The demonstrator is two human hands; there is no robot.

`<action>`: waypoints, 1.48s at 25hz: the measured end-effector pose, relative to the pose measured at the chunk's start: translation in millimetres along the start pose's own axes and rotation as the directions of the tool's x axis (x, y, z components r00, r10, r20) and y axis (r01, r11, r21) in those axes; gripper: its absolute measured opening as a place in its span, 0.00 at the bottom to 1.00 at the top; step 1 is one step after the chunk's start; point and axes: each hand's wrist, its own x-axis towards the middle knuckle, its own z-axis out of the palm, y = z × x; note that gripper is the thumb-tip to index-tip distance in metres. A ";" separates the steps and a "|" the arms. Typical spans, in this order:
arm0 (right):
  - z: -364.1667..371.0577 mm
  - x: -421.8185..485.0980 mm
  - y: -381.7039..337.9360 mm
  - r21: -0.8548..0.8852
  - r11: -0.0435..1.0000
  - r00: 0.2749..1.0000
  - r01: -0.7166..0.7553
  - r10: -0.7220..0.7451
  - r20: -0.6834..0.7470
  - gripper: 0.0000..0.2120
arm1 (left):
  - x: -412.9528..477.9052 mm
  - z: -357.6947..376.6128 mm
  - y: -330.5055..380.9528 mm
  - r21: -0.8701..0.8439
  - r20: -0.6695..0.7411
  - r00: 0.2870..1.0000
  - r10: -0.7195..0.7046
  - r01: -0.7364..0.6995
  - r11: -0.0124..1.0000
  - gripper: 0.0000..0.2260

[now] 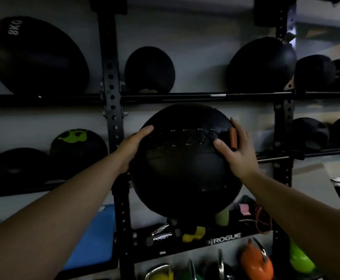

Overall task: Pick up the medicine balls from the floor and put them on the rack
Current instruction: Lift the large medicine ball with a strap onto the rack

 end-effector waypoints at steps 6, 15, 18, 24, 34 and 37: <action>139.4 115.7 94.1 0.076 0.997 0.999 -0.004 0.001 0.039 0.52 | 157.8 -82.4 -6.0 0.023 -0.132 0.991 0.013 -0.010 1.000 0.50; 272.1 286.9 185.0 0.073 0.996 0.997 -0.059 0.055 0.053 0.26 | 279.7 -90.0 -76.3 0.802 0.004 0.654 0.756 -0.454 0.388 0.45; 283.1 303.3 219.0 0.131 0.986 0.993 -0.101 0.093 0.066 0.26 | 298.7 -81.2 -80.9 0.841 0.058 0.581 0.812 -0.466 0.274 0.44; 281.9 306.1 226.9 0.157 0.985 0.995 -0.073 0.061 0.082 0.32 | 296.5 -84.9 -81.9 0.851 0.057 0.639 0.767 -0.433 0.298 0.42; 220.6 209.0 239.2 -0.066 0.997 0.914 0.038 -0.008 0.406 0.39 | 191.3 -36.2 -109.0 0.802 -0.324 0.878 0.353 0.057 0.595 0.56; 183.8 164.8 228.4 -0.237 0.971 0.806 -0.008 0.147 0.574 0.43 | 144.1 -25.9 -121.4 0.797 -0.287 0.932 0.220 0.106 0.595 0.60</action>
